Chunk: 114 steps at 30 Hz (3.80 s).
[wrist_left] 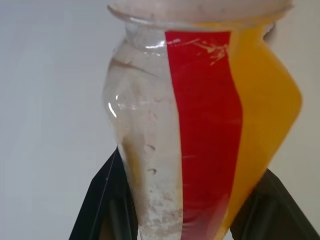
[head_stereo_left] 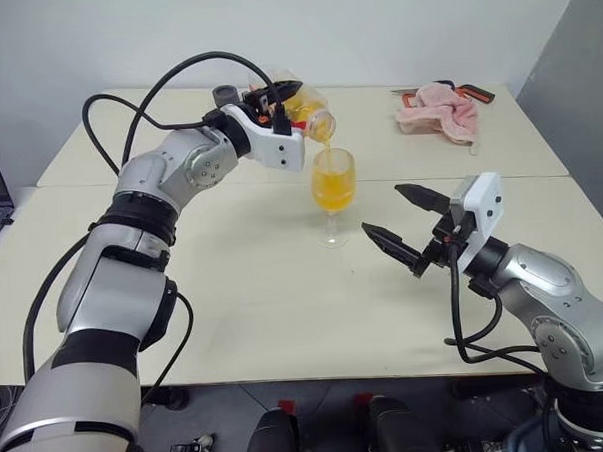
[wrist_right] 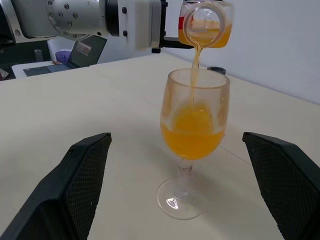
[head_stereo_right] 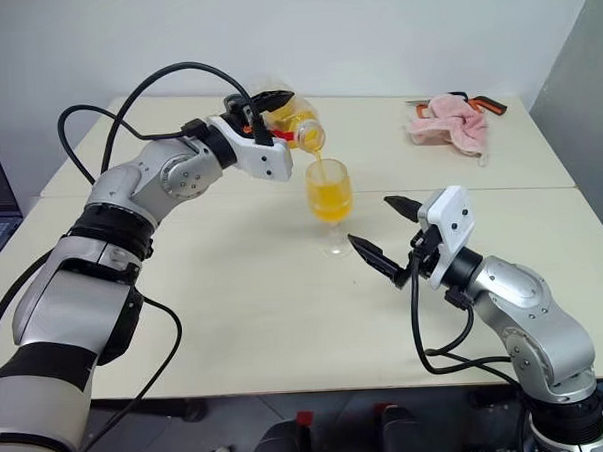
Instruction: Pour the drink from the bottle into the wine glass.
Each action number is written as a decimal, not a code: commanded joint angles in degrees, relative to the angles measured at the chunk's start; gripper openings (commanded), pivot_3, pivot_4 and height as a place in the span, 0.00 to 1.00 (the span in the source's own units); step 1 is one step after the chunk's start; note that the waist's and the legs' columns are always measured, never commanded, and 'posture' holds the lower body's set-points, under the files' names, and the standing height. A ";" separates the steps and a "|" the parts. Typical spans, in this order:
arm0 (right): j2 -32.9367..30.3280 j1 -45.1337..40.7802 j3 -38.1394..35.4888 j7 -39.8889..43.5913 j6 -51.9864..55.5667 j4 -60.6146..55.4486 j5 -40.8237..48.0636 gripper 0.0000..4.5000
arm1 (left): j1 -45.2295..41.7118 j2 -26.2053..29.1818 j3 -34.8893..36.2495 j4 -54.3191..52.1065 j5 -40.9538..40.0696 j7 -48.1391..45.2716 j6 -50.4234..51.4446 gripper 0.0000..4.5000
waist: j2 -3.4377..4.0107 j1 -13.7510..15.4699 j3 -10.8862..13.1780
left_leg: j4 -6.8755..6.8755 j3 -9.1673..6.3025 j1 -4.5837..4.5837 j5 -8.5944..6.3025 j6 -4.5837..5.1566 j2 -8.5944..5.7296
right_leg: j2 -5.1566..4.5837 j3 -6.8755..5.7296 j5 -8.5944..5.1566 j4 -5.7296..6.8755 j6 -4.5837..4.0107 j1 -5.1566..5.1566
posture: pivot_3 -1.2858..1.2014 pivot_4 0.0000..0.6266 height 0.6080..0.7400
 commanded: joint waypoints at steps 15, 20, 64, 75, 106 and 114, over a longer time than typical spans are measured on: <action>-0.39 -0.05 -0.09 -0.17 -0.17 -2.99 1.00 1.00 | -3.12 0.58 0.16 0.09 -0.01 1.58 -0.21 0.39 | 0.00 0.00 0.00 | 0.01 0.00 0.00 0.00 0.00 0.00 | 0.00 0.00 0.00 0.01 0.00 0.00 | 0.52 0.24 1.00; -0.27 -0.06 0.05 -0.19 -0.15 -3.05 1.05 1.00 | -3.13 0.57 0.08 0.14 0.04 1.69 -0.23 0.39 | 0.00 0.00 0.00 | 0.01 0.00 0.00 0.00 0.00 0.00 | 0.00 0.00 0.00 0.00 0.00 0.00 | 0.52 0.24 1.00; -6.28 -6.56 7.18 7.65 3.88 -3.72 3.48 1.00 | 31.19 -7.98 34.82 -43.04 -51.70 -20.87 66.94 0.38 | 0.04 -0.12 -0.03 | 0.33 -0.17 -0.04 0.00 0.00 0.06 | 0.03 -0.03 0.01 0.18 -0.01 0.03 | 0.52 0.24 1.00; -4.44 -10.52 11.35 7.26 3.70 0.44 0.14 1.00 | 39.27 -6.89 40.75 -50.81 -54.67 -16.48 75.26 0.38 | 0.03 0.18 -0.04 | 0.73 -0.37 0.03 -0.01 0.01 0.00 | 0.00 -0.12 0.01 0.52 -0.01 0.20 | 0.52 0.24 1.00; -2.15 -13.26 12.36 5.33 7.48 0.36 -2.05 1.00 | 43.37 -6.50 39.39 -46.49 -54.58 -16.22 67.06 0.99 | 0.03 0.09 -0.04 | 0.70 -0.39 0.02 -0.01 0.02 0.03 | 0.01 -0.13 0.01 0.50 -0.01 0.19 | 0.52 0.24 1.00; -3.01 -11.86 11.93 5.77 7.38 0.02 -2.17 1.00 | 45.11 -6.53 39.08 -48.17 -54.37 -16.34 65.62 0.99 | 0.03 0.09 -0.04 | 0.68 -0.41 0.02 -0.01 0.02 0.03 | 0.01 -0.12 0.01 0.48 -0.01 0.19 | 0.52 0.24 1.00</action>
